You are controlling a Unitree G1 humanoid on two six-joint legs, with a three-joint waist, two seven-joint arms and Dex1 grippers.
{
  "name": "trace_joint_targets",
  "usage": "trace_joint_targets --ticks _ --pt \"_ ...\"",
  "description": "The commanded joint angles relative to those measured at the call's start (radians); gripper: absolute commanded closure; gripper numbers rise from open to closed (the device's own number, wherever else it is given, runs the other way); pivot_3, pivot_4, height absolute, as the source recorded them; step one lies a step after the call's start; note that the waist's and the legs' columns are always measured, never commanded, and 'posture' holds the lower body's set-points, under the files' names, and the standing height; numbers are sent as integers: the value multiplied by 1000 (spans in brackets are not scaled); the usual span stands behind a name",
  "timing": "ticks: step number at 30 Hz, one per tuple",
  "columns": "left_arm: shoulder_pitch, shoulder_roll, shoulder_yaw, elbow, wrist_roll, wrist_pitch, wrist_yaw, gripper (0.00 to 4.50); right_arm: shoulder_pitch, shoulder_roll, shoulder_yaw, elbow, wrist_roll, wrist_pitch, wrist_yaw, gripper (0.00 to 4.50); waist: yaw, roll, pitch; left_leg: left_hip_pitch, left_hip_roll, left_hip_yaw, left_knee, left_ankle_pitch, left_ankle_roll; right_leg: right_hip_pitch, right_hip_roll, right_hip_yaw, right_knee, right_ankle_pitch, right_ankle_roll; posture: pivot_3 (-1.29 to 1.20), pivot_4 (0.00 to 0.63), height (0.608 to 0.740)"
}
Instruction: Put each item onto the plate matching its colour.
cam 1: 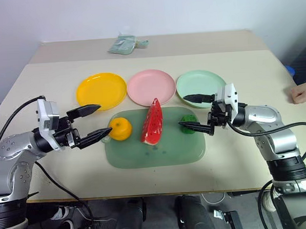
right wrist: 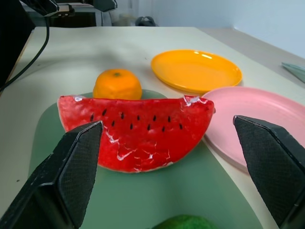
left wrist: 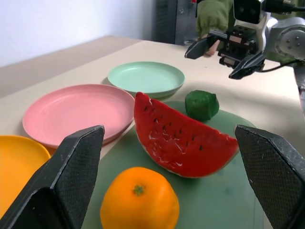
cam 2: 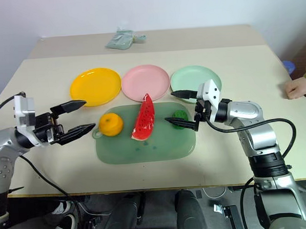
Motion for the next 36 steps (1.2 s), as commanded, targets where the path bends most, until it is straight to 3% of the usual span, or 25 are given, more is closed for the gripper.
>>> trace_joint_targets --ticks 1,8,21,23,27,29,36 --pt "-44 -11 -20 29 7 -41 -15 0 3 -17 -28 -58 0 -12 -11 15 1 0 0 0 0 0 0 0 0 0 0 0 0 0 0 0 150 740" --pt "-139 -24 -77 89 17 -44 -37 0 49 -44 -53 -148 26 58 -54 15 0 0 0 0 0 0 0 0 0 0 0 0 0 0 0 0 150 740" --pt "-89 -50 -67 34 -22 -9 7 0 38 -51 -74 -169 39 95 -77 15 -1 0 0 0 0 0 0 0 0 0 0 0 0 0 0 0 150 740" --pt "-118 -14 -64 40 -58 48 -14 0 23 -45 -65 -176 49 122 -87 15 -1 0 0 0 0 0 0 0 0 0 0 0 0 0 0 0 150 740" --pt "-100 53 -72 46 -14 55 -44 0 0 -25 -35 -113 26 88 -61 15 -3 0 0 0 0 0 0 0 0 0 0 0 0 0 0 0 150 740" --pt "-103 66 -119 95 112 -39 -12 0 -4 -12 -34 -123 28 91 -78 15 -3 0 0 0 0 0 0 0 0 0 0 0 0 0 0 0 150 740" --pt "-130 -25 -246 150 237 -126 25 0 39 -36 -48 -164 28 117 -94 15 4 0 0 0 -1 0 0 0 0 0 0 0 0 0 0 0 150 740"
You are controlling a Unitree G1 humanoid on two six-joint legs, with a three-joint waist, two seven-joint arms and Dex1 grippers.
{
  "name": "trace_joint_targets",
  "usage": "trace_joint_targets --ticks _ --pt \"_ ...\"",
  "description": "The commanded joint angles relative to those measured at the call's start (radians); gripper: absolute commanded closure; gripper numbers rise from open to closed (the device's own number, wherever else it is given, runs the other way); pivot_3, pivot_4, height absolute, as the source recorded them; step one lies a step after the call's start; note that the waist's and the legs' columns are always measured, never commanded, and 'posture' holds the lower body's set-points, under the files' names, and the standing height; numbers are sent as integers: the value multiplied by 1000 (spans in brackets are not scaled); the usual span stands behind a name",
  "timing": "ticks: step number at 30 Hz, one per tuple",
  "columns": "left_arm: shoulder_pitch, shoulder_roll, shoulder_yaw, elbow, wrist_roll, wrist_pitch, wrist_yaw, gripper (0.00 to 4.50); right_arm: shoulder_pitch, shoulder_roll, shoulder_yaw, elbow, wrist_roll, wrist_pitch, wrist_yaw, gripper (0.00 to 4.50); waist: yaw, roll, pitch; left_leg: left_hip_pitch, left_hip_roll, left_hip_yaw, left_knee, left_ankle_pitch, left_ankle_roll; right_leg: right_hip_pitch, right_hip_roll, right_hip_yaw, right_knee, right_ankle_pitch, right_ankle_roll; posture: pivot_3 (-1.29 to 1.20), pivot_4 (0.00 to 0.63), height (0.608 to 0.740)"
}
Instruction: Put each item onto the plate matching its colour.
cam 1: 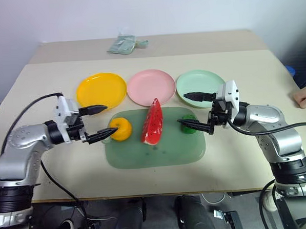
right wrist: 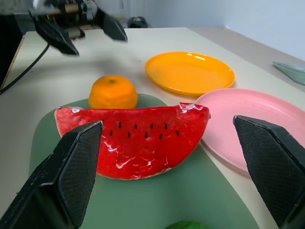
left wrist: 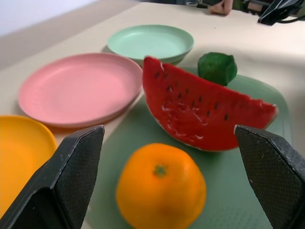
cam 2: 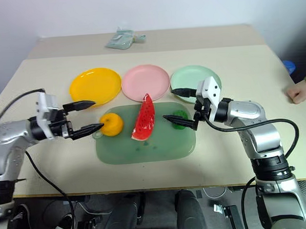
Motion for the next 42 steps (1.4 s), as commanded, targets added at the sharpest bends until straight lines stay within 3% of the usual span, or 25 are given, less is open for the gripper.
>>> trace_joint_targets --ticks 1,10,16,27,35,42 --pt "-24 -19 -62 40 83 -70 7 0 17 -23 -30 -54 9 13 -13 15 -2 0 0 0 0 0 0 0 0 0 0 0 0 0 0 0 150 740" --pt "-90 -58 -154 304 251 -245 10 0 82 -55 -64 -146 28 53 -53 15 -4 1 -1 1 0 0 0 0 0 0 1 0 1 0 0 0 150 740" --pt "-96 -68 -152 373 265 -297 -15 1924 78 -62 -71 -174 39 79 -76 0 -4 1 -1 1 0 0 0 0 0 0 1 0 1 0 0 0 150 740" --pt "-101 -108 -57 292 166 -238 42 1928 31 -47 -44 -165 33 99 -96 0 -4 1 -1 1 0 0 0 0 0 0 1 0 1 0 0 0 150 740" --pt "-402 -243 75 501 222 -163 539 1928 -18 -26 -34 -153 42 97 -102 0 0 -2 0 -1 -1 -3 5 0 0 2 1 -2 2 1 2 0 150 740" --pt "-597 -289 36 812 351 -232 728 1928 -89 85 -11 -53 -72 1 -228 0 -10 -2 0 0 -2 -1 5 0 0 1 1 -1 2 2 3 0 150 740"
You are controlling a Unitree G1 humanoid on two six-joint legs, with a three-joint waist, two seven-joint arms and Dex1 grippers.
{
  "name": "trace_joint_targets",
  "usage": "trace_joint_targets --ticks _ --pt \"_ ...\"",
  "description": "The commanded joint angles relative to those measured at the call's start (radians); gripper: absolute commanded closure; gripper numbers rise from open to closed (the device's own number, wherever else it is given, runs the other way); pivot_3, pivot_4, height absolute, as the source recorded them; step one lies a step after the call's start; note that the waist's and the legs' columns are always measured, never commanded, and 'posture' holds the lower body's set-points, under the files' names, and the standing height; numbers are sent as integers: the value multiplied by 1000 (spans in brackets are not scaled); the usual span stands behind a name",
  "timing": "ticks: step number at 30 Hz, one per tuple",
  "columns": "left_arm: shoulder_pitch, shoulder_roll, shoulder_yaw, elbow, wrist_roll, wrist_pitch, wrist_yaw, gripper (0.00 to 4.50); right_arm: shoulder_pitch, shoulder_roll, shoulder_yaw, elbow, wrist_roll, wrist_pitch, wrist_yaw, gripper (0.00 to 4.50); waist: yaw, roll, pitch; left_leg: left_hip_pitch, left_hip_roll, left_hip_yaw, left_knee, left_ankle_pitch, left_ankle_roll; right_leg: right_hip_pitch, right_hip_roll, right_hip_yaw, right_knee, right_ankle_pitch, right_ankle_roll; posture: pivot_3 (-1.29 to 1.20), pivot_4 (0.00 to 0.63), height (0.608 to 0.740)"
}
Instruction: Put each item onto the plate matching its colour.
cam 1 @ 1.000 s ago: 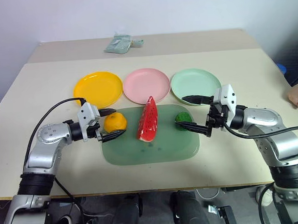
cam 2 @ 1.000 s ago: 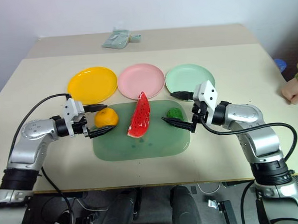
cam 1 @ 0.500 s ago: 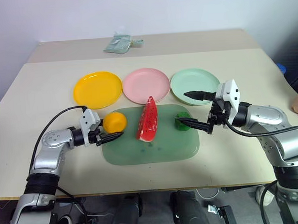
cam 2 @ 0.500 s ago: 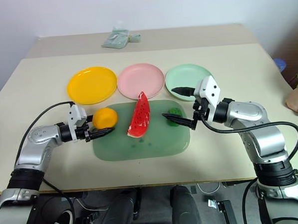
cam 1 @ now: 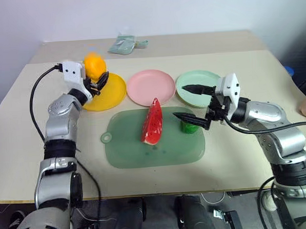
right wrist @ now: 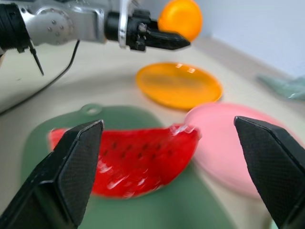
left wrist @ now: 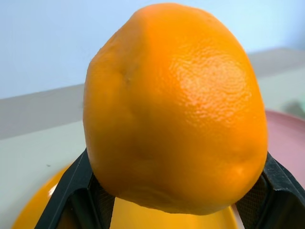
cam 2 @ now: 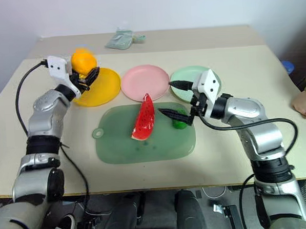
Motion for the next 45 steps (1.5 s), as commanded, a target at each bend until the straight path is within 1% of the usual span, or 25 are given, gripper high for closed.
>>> trace_joint_targets --ticks 1,4,6,8,12,14,16,17,18,21,22,25,31,33,38,41,45 --pt "-55 4 -19 134 66 -68 53 1928 -39 27 -18 39 -43 -57 -59 0 0 0 0 0 0 0 0 0 0 0 0 0 0 0 0 0 150 740" --pt "-96 -7 -19 229 79 -99 76 1928 -41 33 -25 56 -52 -75 -71 0 3 0 0 0 0 0 0 0 0 -1 0 0 0 0 0 0 150 740" --pt "-102 -11 -21 267 81 -116 57 1928 -28 27 -31 57 -49 -84 -63 0 3 0 0 -1 0 0 0 0 0 -1 0 0 0 0 0 0 150 740" --pt "-98 -13 -22 283 70 -132 -3 1928 -18 21 -36 58 -43 -87 -53 0 5 0 0 -1 0 0 0 0 0 -1 0 0 0 0 0 0 150 740" --pt "-100 -12 5 307 52 -133 -13 1928 -2 18 -44 56 -40 -93 -47 0 4 0 0 -1 0 0 1 0 0 -1 0 0 1 0 0 0 150 740" --pt "-98 -8 12 310 33 -126 -60 1928 11 16 -48 53 -37 -97 -41 0 4 0 0 -1 0 0 0 0 0 -1 0 0 1 0 0 0 150 740" --pt "-101 -4 19 316 39 -134 -28 898 15 18 -45 58 -44 -109 -39 0 3 0 0 -1 0 0 0 0 0 -1 0 0 1 0 0 0 150 740" --pt "-102 -4 20 317 42 -138 -21 544 15 19 -44 60 -45 -110 -38 0 2 0 0 -1 0 0 0 0 0 -1 0 0 1 0 0 0 150 740" --pt "-101 -3 16 313 51 -154 -23 62 12 20 -41 66 -48 -115 -37 0 1 0 0 -1 0 0 0 0 0 -1 0 0 1 0 0 0 150 740" --pt "-97 4 -2 300 74 -184 -28 24 6 22 -38 79 -50 -122 -33 0 3 0 0 -1 0 0 1 0 0 -1 0 0 1 0 0 0 150 740" --pt "-91 7 2 287 58 -159 -59 24 3 23 -39 88 -51 -127 -30 0 3 0 0 -1 0 0 1 0 0 -1 0 0 1 0 0 0 150 740" --pt "-70 17 -4 246 68 -172 -69 24 -3 28 -37 107 -54 -140 -24 0 2 0 0 -1 0 0 1 0 0 -1 0 0 1 0 0 0 150 740" --pt "-32 28 9 26 22 -124 -119 24 -4 22 -36 73 -46 -112 -40 0 3 0 0 -1 0 0 1 0 0 -1 0 0 1 0 0 0 150 740" --pt "-24 28 23 -57 7 -101 -103 24 -12 16 -36 50 -46 -93 -49 0 3 0 0 -1 0 0 1 0 0 -1 0 0 1 0 0 0 150 740" --pt "5 29 -5 -225 -4 22 -110 24 -26 14 -43 9 -45 -52 -75 0 3 0 0 -1 0 0 1 0 0 -1 0 1 1 0 0 0 150 740" --pt "29 19 -32 -350 -34 140 -137 24 -17 1 -56 -36 -39 -18 -93 0 2 0 0 -1 0 0 1 0 0 -1 0 1 1 0 0 0 150 740" --pt "62 23 -64 -464 -50 282 -144 24 -5 -16 -82 -61 -42 -1 -112 0 5 0 0 -1 0 0 1 0 0 -1 0 1 1 0 0 0 150 740"
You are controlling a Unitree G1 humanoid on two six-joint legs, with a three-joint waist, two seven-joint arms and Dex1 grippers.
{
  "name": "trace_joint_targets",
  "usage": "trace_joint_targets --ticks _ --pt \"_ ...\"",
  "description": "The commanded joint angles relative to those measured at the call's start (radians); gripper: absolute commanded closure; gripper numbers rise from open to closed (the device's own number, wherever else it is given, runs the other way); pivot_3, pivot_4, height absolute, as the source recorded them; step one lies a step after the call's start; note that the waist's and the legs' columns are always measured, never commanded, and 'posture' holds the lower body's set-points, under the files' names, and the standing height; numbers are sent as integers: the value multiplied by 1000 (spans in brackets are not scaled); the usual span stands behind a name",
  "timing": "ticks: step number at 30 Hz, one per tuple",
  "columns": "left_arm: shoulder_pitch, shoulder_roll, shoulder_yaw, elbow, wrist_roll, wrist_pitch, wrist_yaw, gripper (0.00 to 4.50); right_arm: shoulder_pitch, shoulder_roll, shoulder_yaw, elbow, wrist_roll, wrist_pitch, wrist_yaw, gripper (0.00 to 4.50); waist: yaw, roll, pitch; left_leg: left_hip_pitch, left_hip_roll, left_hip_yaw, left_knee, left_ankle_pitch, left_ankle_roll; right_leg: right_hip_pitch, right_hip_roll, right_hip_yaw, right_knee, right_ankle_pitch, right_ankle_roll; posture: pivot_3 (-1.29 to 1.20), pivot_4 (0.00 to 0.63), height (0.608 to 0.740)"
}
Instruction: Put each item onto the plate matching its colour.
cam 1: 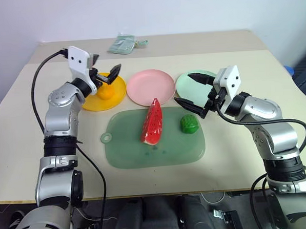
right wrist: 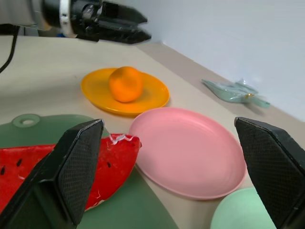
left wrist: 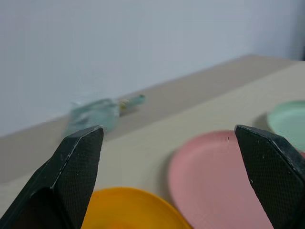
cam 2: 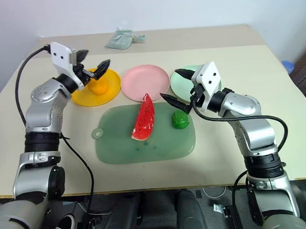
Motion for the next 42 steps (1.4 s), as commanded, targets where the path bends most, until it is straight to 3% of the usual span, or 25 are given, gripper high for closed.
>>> trace_joint_targets --ticks 1,14,17,33,40,42 --pt "12 13 -23 -125 -31 111 -13 24 4 -20 -49 -50 18 5 -18 0 0 0 0 0 0 0 0 0 0 0 0 0 0 0 0 0 150 740" --pt "54 -80 -76 -482 -149 610 126 24 127 -57 -114 -86 13 -41 -17 0 0 0 0 0 0 0 0 0 0 0 0 0 0 0 0 0 150 740" --pt "56 -55 -132 -531 -129 723 157 24 136 -64 -123 -102 20 -30 -22 0 -1 0 0 0 0 0 0 0 0 0 0 0 0 0 0 0 150 740" --pt "106 -181 -142 -625 -191 809 250 24 88 -60 -114 -34 18 -32 -7 0 2 0 0 1 0 0 0 0 0 1 0 1 0 0 0 0 150 740" --pt "60 -159 -70 -661 -221 853 272 24 88 -53 -102 12 11 -79 16 0 0 0 0 1 0 1 0 0 0 1 0 1 0 0 0 0 150 740" --pt "66 -116 -106 -708 -254 922 230 24 84 -50 -100 31 9 -93 23 0 0 0 0 1 0 1 0 0 0 1 0 1 0 0 0 0 150 740"
